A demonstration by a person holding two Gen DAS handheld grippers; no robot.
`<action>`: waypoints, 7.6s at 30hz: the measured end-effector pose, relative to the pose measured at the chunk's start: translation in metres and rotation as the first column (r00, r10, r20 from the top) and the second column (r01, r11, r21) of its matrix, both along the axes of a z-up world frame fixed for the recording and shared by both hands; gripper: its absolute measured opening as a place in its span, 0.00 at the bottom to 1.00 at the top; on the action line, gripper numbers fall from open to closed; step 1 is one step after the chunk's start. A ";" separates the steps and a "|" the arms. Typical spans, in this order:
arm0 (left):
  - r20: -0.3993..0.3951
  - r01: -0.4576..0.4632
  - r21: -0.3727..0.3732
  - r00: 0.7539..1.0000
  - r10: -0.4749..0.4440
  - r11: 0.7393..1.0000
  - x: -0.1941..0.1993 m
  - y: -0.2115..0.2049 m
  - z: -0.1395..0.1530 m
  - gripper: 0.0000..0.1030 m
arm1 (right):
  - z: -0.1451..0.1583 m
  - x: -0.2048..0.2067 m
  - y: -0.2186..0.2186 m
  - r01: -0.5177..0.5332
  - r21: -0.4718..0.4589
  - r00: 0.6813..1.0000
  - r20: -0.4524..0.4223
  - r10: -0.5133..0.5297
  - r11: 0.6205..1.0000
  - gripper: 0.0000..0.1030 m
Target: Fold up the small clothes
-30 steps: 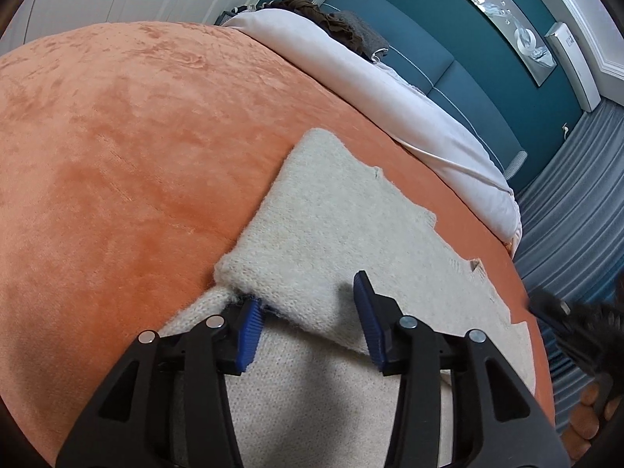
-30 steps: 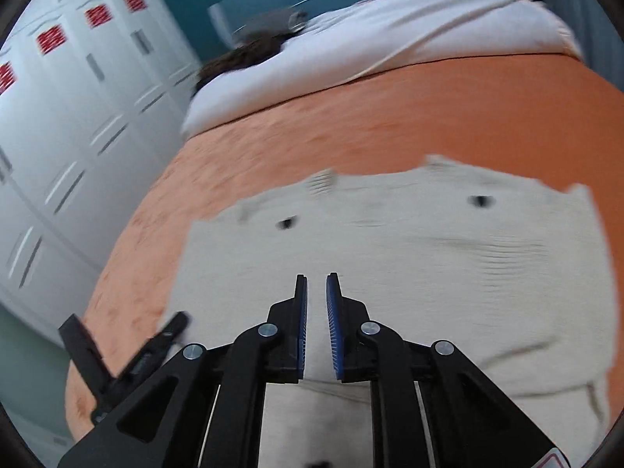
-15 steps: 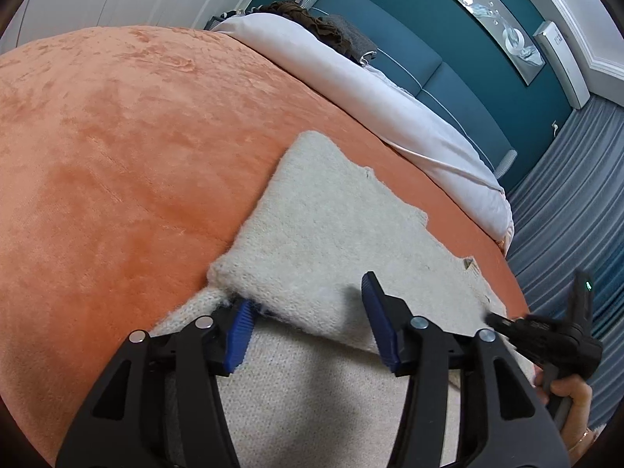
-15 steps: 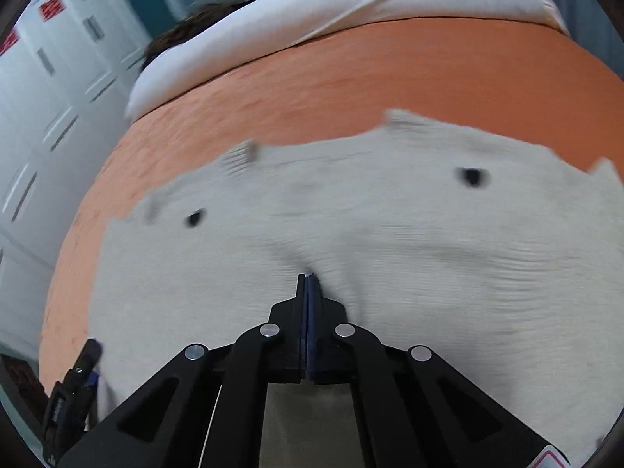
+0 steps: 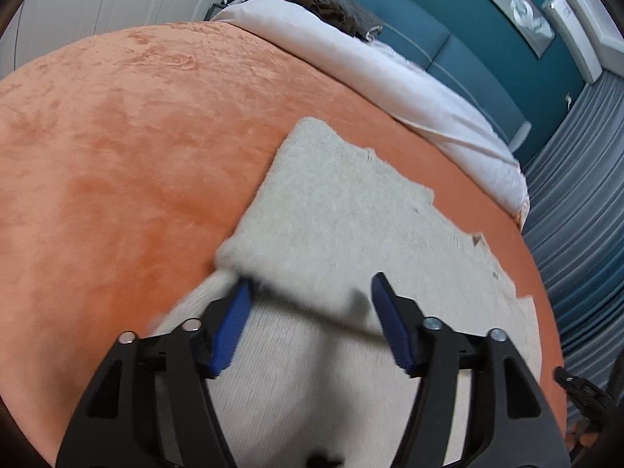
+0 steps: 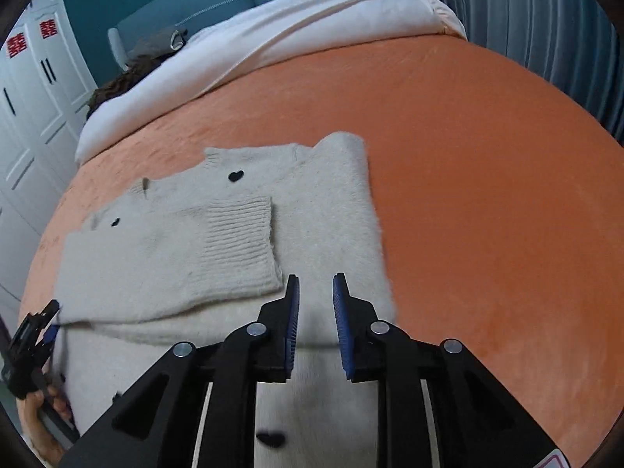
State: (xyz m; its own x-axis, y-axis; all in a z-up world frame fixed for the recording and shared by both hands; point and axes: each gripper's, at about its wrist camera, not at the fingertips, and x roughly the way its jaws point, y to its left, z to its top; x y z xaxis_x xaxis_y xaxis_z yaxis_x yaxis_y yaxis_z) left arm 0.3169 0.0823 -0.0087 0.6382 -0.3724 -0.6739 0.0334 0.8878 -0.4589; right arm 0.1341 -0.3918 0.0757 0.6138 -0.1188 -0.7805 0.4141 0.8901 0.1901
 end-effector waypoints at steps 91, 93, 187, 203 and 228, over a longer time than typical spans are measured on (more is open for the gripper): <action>-0.024 0.245 0.043 0.969 -0.244 0.969 -0.219 0.046 0.104 0.89 | 0.029 -0.254 0.021 0.220 0.317 0.937 0.195 -0.290 0.923 0.48; 0.017 0.240 0.081 0.970 -0.242 0.967 -0.215 0.045 0.107 0.95 | 0.032 -0.248 0.024 0.193 0.215 0.959 0.166 -0.230 0.957 0.53; -0.219 0.326 0.205 0.934 -0.281 0.923 -0.236 -0.017 0.031 0.47 | -0.055 -0.139 0.119 -0.091 0.161 0.984 -0.137 0.114 0.983 0.00; -0.238 0.166 0.233 0.965 -0.109 0.958 -0.098 0.005 0.035 0.81 | -0.035 -0.083 0.011 0.079 0.093 0.993 -0.091 -0.070 0.993 0.57; -0.127 0.218 0.159 0.972 -0.199 0.963 -0.117 -0.006 0.078 0.25 | 0.003 -0.093 0.070 -0.028 0.009 0.999 -0.020 0.028 1.000 0.19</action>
